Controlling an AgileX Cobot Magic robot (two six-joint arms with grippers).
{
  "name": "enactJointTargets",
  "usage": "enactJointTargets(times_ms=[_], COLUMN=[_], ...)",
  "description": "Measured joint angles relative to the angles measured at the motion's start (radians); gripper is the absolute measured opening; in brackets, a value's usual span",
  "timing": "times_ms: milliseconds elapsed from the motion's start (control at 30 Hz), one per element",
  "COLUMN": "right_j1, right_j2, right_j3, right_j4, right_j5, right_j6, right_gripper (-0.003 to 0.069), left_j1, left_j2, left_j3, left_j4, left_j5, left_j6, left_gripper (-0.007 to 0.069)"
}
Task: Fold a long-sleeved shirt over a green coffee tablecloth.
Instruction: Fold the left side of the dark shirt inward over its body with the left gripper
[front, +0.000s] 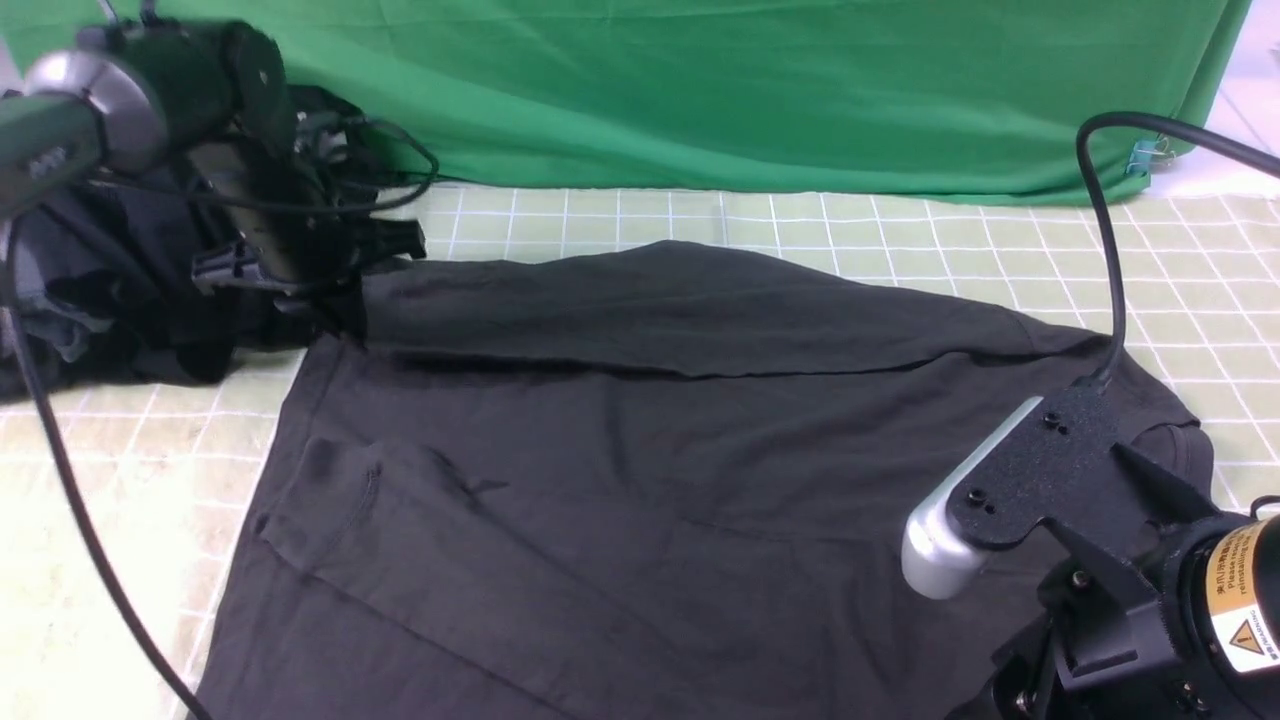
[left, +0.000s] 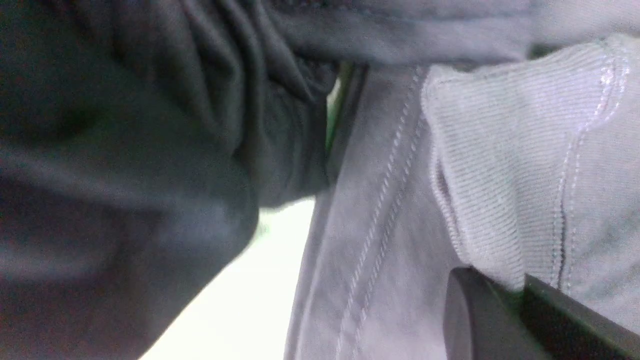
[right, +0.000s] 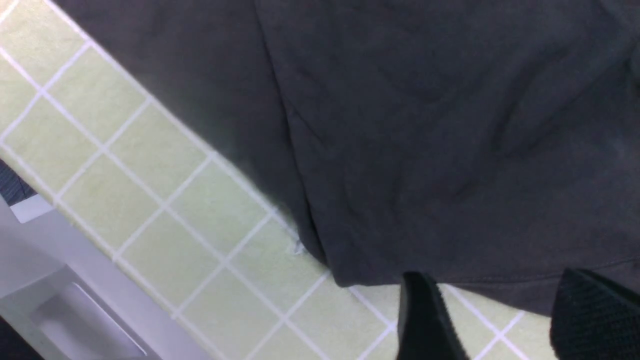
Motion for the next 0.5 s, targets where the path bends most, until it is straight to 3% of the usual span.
enactJointTargets(times_ms=[133, 333, 500], right_j1=[0.000, -0.003, -0.062], right_j2=[0.000, 0.000, 0.002], right_j3=[0.000, 0.000, -0.011], right_j4=[-0.048, -0.282, -0.323], right_j5=[-0.002, -0.007, -0.028], right_j6=[0.032, 0.204, 0.228], right_gripper=[0.0340, 0.0340, 0.0340], left_j1=[0.000, -0.015, -0.053], left_j2=[-0.040, -0.105, -0.233], left_j3=[0.000, 0.017, 0.158], left_j4=[-0.001, -0.010, -0.007], left_j5=[0.064, 0.187, 0.193], left_j6=[0.014, 0.038, 0.023], left_gripper=[0.0025, 0.0025, 0.0025])
